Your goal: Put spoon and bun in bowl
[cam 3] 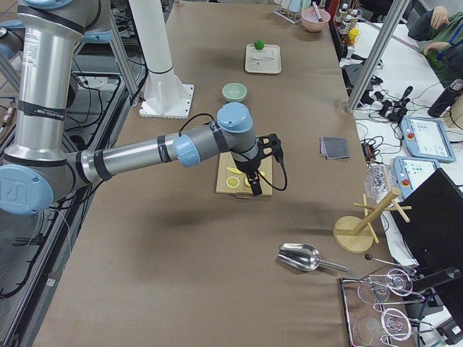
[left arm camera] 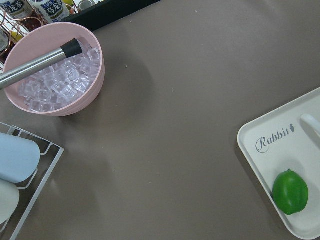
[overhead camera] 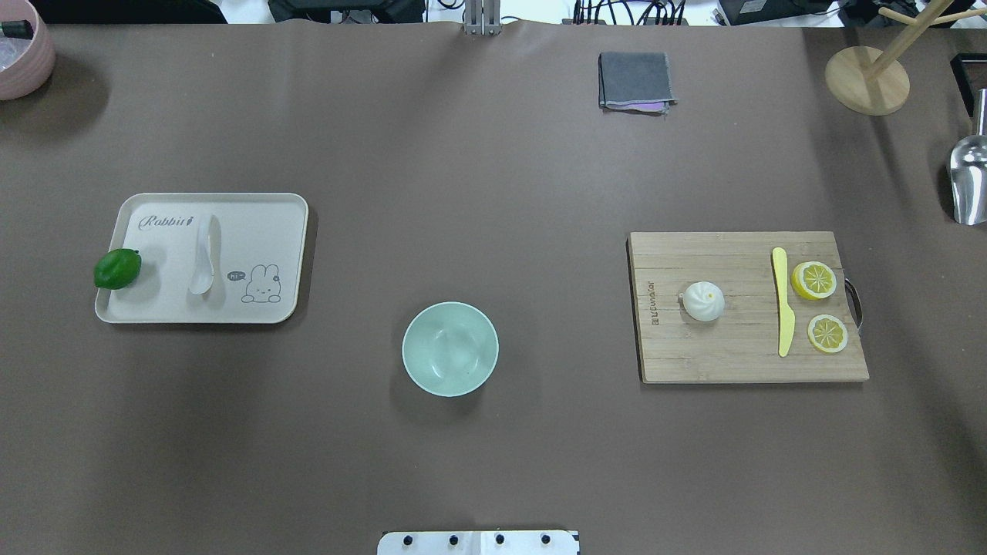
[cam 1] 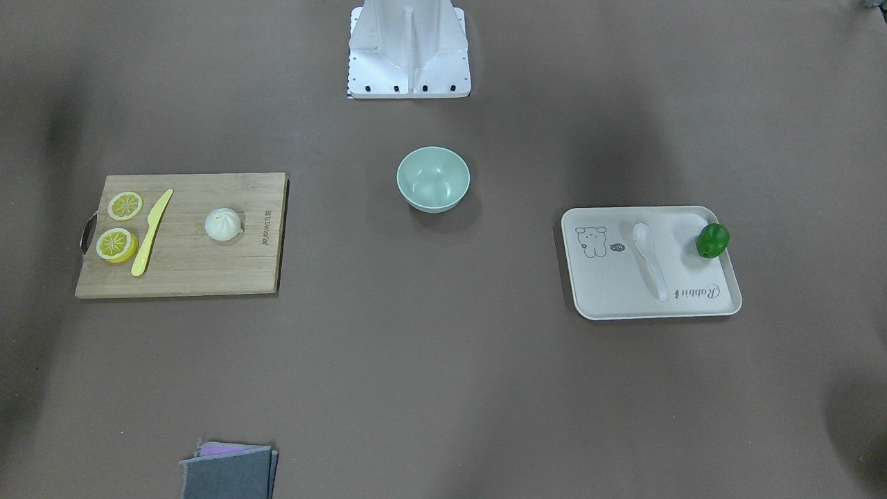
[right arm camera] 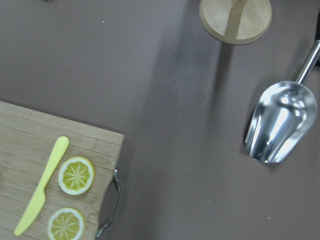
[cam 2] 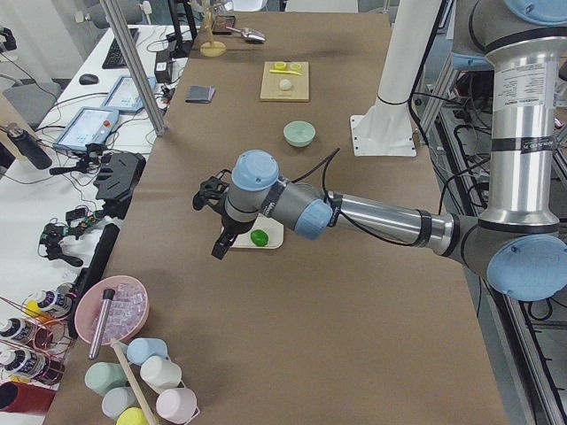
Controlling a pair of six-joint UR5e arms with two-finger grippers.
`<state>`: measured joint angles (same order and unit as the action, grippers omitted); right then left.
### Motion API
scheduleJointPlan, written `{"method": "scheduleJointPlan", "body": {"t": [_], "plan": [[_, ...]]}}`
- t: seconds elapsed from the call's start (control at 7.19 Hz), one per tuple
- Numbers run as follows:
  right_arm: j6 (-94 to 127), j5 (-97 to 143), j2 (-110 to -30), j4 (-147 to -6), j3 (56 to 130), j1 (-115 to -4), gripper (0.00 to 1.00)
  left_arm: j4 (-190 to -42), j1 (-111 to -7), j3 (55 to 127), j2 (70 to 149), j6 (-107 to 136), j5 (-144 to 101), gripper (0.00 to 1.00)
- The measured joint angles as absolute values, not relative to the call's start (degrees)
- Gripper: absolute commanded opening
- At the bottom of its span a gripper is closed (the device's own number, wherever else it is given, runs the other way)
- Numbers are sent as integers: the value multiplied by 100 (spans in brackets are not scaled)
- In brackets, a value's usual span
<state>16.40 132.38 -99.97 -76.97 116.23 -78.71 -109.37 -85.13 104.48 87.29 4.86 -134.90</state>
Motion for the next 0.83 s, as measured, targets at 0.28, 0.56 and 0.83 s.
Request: {"method": "scheduleJointPlan", "body": {"t": [0.28, 0.56, 0.83], "plan": [[3238, 12923, -9749, -7336, 11637, -6939, 99, -11097, -7766, 10428, 9013, 1928, -13452, 96], [4603, 12142, -9557, -7231, 11693, -6019, 99, -11161, -6972, 10389, 9349, 3250, -13137, 88], [5627, 11415, -9306, -7219, 11712, -5209, 99, -11224, -6326, 10210, 9597, 4061, -12513, 88]]}}
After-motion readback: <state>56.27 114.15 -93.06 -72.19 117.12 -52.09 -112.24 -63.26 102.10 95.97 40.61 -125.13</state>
